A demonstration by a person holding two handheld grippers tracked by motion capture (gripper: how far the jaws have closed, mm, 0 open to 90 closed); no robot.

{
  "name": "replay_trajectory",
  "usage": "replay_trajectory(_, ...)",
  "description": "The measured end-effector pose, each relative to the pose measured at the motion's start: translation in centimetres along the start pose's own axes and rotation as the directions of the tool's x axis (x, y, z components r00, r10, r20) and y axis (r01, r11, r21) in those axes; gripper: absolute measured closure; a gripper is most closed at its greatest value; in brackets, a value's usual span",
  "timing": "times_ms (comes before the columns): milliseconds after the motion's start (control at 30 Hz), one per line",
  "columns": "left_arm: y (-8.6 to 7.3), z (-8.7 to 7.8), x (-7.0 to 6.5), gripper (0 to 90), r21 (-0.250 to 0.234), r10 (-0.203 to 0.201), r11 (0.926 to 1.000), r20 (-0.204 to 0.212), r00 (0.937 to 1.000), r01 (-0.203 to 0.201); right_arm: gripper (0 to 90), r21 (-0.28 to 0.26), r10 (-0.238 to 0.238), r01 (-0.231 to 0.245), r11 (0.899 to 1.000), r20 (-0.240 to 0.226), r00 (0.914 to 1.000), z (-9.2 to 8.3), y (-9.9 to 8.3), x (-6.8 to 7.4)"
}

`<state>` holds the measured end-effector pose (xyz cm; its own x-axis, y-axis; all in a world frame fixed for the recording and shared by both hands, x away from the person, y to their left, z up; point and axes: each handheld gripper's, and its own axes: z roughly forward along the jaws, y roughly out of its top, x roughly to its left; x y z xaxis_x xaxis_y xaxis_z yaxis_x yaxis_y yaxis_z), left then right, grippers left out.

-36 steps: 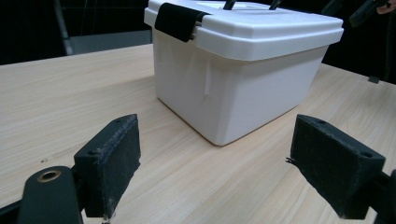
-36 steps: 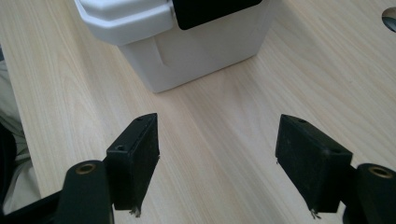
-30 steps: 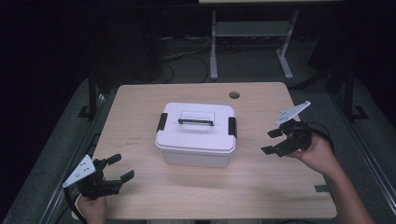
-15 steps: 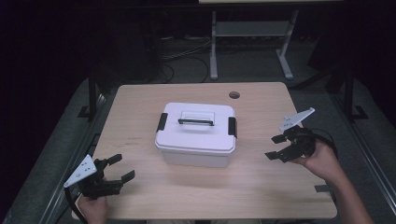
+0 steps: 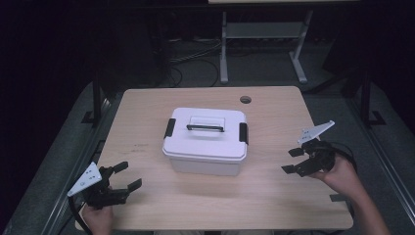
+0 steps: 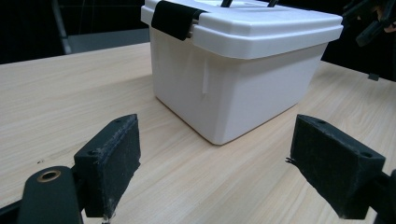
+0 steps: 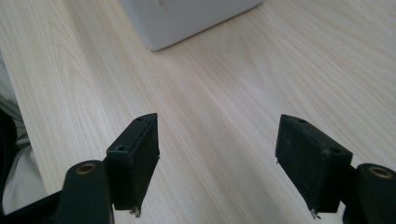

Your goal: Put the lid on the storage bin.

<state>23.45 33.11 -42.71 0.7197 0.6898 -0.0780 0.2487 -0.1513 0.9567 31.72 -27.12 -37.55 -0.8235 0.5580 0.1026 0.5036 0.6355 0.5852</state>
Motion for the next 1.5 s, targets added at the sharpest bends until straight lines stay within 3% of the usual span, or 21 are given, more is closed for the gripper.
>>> replay_trajectory(633, 0.1, 0.2, 0.0, 15.7, 0.005, 0.005, 1.0000, 0.002, 1.0000, -0.005, 29.6, -0.004, 0.040, -0.041, 0.999, -0.019, 0.9990, 0.8, -3.0, 0.1)
replay_trajectory(1500, 0.1, 0.3, -0.1, 15.7, 0.007, 0.006, 1.0000, 0.006, 1.0000, -0.006, 29.2, 0.004, 0.080, -0.080, 0.997, -0.036, 0.9961, 1.5, -5.7, 0.5)
